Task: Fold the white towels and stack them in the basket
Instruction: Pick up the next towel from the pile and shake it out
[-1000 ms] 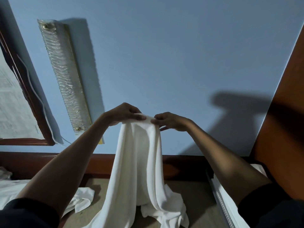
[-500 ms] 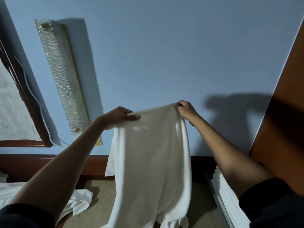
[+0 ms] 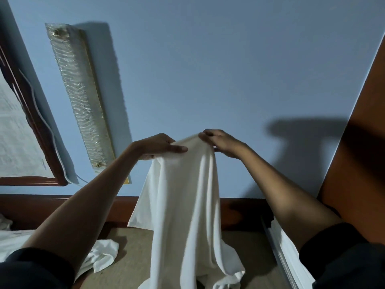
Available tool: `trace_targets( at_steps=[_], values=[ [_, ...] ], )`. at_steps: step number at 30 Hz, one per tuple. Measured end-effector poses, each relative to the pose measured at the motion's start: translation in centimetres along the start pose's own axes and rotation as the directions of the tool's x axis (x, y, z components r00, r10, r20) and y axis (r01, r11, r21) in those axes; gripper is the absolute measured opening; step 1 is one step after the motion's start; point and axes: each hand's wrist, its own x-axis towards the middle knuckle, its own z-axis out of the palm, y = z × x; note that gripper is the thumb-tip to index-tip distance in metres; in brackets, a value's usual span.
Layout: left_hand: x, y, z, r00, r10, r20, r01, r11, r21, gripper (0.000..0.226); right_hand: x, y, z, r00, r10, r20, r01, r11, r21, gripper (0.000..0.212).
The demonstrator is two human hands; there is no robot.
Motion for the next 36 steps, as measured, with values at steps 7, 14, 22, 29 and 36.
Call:
trace_targets(
  at_steps=[7, 14, 22, 29, 36],
  values=[
    [-0.4, -1.7, -1.9, 0.991, -0.019, -0.132, 0.030, 0.996, 0.085, 0.058, 1.6, 2.5, -3.7, 0.827, 0.000, -0.562, -0.079, 0.990, -0.115, 0.034],
    [-0.6, -3.0, -3.7, 0.974, 0.026, -0.226, -0.003, 0.995, 0.101, 0.033, 1.2, 5.1, -5.4, 0.705, 0.032, -0.708, -0.269, 0.936, -0.226, 0.044],
    [0.3, -1.1, -3.5, 0.969, 0.096, -0.226, -0.109, 0.993, -0.047, 0.043, 1.5, 1.2, -0.4, 0.994, 0.062, -0.091, -0.080, 0.975, -0.208, 0.068],
    [0.3, -0.3, -3.5, 0.990, 0.098, -0.101, -0.099, 0.995, -0.003, 0.028, 2.5, 0.2, 2.7, 0.984, 0.001, 0.176, 0.010, 0.998, -0.061, 0.021],
    [0.0, -2.5, -5.9, 0.987, -0.022, -0.159, 0.056, 0.977, 0.208, 0.044, 3.4, -0.3, -0.7, 0.989, -0.115, -0.093, 0.097, 0.979, -0.177, 0.030]
  ],
)
